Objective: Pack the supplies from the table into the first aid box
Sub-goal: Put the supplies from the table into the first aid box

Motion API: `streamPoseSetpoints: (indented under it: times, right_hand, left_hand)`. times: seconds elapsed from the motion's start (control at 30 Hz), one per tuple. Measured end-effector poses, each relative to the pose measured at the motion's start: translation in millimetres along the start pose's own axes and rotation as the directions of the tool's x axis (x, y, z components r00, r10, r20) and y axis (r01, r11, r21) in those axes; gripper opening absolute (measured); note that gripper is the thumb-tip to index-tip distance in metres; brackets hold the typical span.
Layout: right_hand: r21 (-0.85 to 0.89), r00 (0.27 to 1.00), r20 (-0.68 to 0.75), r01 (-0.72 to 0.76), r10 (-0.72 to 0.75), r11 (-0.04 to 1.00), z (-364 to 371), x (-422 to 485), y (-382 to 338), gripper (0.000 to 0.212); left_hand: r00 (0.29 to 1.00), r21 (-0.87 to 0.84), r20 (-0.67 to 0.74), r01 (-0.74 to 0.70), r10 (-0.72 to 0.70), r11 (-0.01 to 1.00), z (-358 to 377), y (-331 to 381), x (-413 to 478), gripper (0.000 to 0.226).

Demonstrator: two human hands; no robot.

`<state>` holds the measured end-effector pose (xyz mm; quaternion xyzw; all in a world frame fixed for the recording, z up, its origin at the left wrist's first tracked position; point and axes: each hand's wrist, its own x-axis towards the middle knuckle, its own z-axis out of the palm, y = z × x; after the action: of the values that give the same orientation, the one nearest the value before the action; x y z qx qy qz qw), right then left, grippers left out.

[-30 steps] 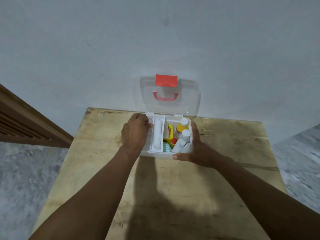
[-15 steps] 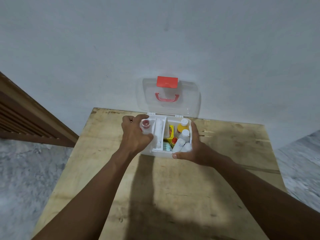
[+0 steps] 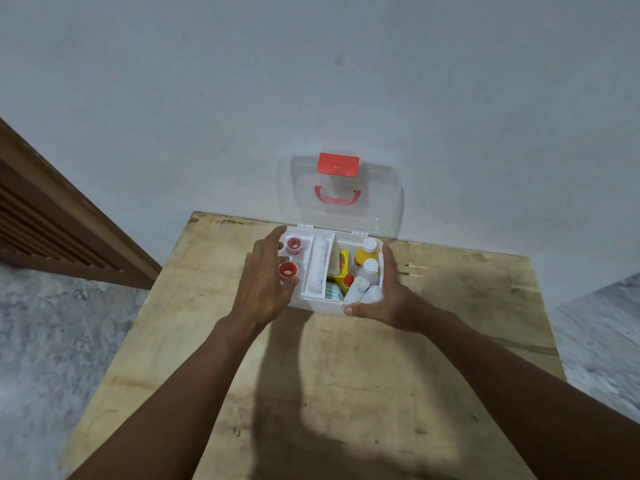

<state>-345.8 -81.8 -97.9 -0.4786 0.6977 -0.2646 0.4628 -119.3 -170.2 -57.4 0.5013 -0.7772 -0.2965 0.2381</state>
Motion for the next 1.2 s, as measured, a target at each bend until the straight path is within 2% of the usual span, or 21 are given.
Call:
streamPoseSetpoints:
  times: [0.13, 0.27, 0.47, 0.6, 0.7, 0.9, 1.03, 1.2]
  right_hand:
    - [-0.008, 1.000, 0.002, 0.023, -0.023, 1.000, -0.2, 0.6, -0.7, 0.151]
    - [-0.022, 1.000, -0.008, 0.024, -0.024, 0.999, 0.7, 1.5, 0.0, 0.151]
    - [-0.037, 0.999, -0.004, 0.042, -0.042, 0.998, 0.8, 2.3, 2.7, 0.148]
    - [-0.040, 1.000, 0.010, 0.010, -0.009, 0.999, 0.6, 2.6, 4.2, 0.148]
    - [-0.041, 1.000, 0.012, 0.008, -0.008, 0.999, 0.0, 2.3, 3.9, 0.147]
    - [-0.047, 1.000, 0.021, -0.008, 0.009, 0.999, -0.8, 0.8, 0.2, 0.149]
    - [-0.039, 1.000, 0.012, -0.022, 0.022, 0.999, 1.1, -3.6, -3.8, 0.148]
    - [-0.090, 0.998, -0.048, -0.047, 0.042, 0.995, 6.7, -10.0, -13.6, 0.143]
  left_hand:
    - [0.997, 0.005, 0.036, 0.073, -0.073, 0.997, 4.5, -4.2, 5.1, 0.089]
    - [0.999, -0.033, 0.050, 0.014, -0.013, 0.999, 0.9, -7.3, 6.8, 0.086]
    - [0.996, -0.079, 0.086, 0.008, -0.001, 0.997, 2.5, -17.6, 9.9, 0.089]
    - [1.000, -0.071, 0.018, -0.016, 0.017, 0.997, 6.3, -19.8, 4.3, 0.087]
    - [0.998, -0.110, -0.027, 0.050, -0.053, 0.993, 7.2, -16.7, 1.0, 0.097]
    - [0.996, -0.132, 0.031, 0.090, -0.087, 0.987, 18.1, -18.8, -0.1, 0.118]
    - [0.989, -0.211, 0.142, 0.066, -0.036, 0.975, 20.2, -31.8, 5.1, 0.112]
    - [0.993, -0.322, 0.100, -0.030, 0.065, 0.946, 17.2, -34.8, 2.1, 0.094]
